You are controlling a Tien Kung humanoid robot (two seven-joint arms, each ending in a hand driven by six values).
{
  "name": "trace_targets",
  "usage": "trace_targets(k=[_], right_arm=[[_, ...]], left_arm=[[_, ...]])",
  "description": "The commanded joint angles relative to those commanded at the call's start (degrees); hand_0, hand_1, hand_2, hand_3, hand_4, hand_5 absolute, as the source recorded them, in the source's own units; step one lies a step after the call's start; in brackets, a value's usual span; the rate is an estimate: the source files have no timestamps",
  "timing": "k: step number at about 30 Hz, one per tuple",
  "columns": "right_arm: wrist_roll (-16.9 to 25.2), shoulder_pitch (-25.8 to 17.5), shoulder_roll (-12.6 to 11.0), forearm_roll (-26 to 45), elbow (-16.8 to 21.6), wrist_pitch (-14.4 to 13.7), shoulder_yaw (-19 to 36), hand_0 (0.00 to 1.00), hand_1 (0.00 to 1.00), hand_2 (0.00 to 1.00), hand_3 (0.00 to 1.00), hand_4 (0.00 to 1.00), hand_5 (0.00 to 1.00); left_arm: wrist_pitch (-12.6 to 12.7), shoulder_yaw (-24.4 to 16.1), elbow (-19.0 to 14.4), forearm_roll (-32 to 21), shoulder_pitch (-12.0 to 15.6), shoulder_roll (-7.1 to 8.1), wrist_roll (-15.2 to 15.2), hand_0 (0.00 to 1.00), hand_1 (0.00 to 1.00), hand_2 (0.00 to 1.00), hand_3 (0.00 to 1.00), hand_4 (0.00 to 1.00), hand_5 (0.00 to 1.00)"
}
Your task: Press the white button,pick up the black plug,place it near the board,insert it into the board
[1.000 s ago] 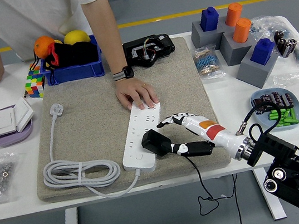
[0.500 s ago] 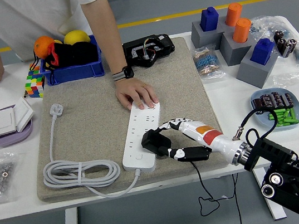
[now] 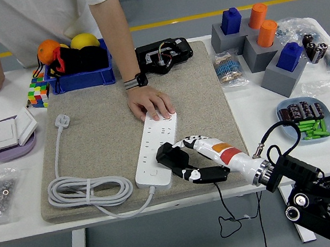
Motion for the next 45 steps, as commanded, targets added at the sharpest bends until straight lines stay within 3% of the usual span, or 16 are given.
trace_targets(k=[45], right_arm=[[-0.43,4.78,1.76,0.59,-1.67,0.5,-5.58,0.968,0.849,0.806,0.765,0.716,0.728]], left_arm=[[0.01,-0.31,0.0,0.1,-0.13,-0.34,-0.05,0.625,0.632,0.64,0.694,0.588,0.374]])
